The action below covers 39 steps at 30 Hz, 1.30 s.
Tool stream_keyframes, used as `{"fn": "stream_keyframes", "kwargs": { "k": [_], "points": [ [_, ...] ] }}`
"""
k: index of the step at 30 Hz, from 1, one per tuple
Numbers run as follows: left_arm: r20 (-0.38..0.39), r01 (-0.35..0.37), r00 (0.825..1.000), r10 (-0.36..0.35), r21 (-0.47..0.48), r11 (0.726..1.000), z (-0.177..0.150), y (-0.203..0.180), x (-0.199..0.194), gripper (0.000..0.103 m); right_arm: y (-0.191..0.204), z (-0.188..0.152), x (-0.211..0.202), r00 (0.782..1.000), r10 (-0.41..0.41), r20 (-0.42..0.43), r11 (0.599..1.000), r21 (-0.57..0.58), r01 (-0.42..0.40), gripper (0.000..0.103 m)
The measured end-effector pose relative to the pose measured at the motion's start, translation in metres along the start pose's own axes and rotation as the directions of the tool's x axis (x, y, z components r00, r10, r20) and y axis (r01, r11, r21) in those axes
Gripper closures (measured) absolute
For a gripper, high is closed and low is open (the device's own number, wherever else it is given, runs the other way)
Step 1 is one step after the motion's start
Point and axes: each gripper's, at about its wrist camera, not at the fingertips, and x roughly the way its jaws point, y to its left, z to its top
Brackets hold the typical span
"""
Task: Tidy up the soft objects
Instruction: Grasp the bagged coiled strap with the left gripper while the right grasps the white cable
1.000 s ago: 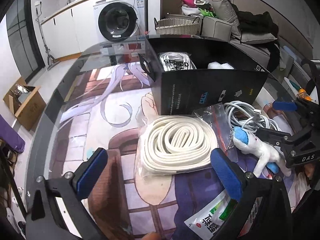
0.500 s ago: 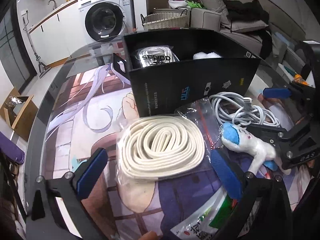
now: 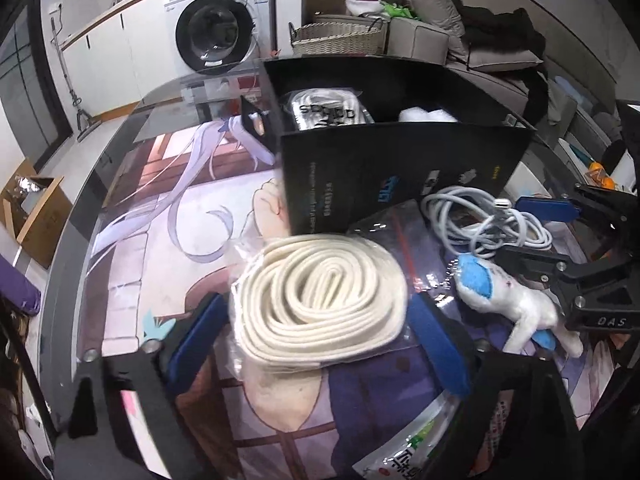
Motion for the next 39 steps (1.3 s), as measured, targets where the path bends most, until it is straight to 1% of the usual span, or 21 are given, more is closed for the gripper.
{"fn": "stream_keyframes", "kwargs": {
  "k": [2,4,8,17,24,30,32,39],
  "points": [
    [0.009,0.005,1.0,-0.005,0.014,1.0,-0.001,-0.002,-0.002,0.029,0.0,-0.001,-0.001,1.0,0.003,0.003,1.0,-0.002,-0.003,0.046],
    [0.019,0.013,1.0,-0.013,0.017,1.0,-0.002,-0.002,-0.004,0.036,0.0,-0.002,-0.001,1.0,0.007,0.005,1.0,-0.006,-0.007,0.048],
    [0.028,0.017,0.999,-0.018,0.024,1.0,-0.003,-0.003,-0.007,0.047,0.004,-0.008,-0.005,1.0,0.011,0.006,1.0,-0.012,-0.011,0.05],
    [0.051,0.008,0.999,-0.009,0.027,1.0,-0.007,-0.003,-0.019,0.06,0.011,-0.013,-0.01,1.0,0.006,0.006,1.0,-0.022,-0.006,0.051],
    [0.061,0.006,0.998,-0.008,0.026,1.0,-0.01,-0.002,-0.025,0.063,0.011,-0.019,-0.021,1.0,-0.007,0.024,1.0,-0.019,0.008,0.052],
    [0.076,0.01,0.997,-0.012,0.036,0.999,-0.013,-0.001,-0.035,0.071,0.009,-0.024,-0.033,0.999,-0.013,0.047,1.0,-0.011,0.014,0.052],
    [0.081,0.011,0.997,-0.014,0.035,0.999,-0.014,0.0,-0.038,0.075,0.007,-0.024,-0.037,0.998,-0.016,0.054,1.0,-0.006,0.016,0.052],
    [0.106,0.005,0.994,-0.009,0.031,0.999,-0.014,0.001,-0.047,0.081,0.004,-0.024,-0.049,0.997,-0.025,0.072,1.0,0.003,0.025,0.052]
  ]
}}
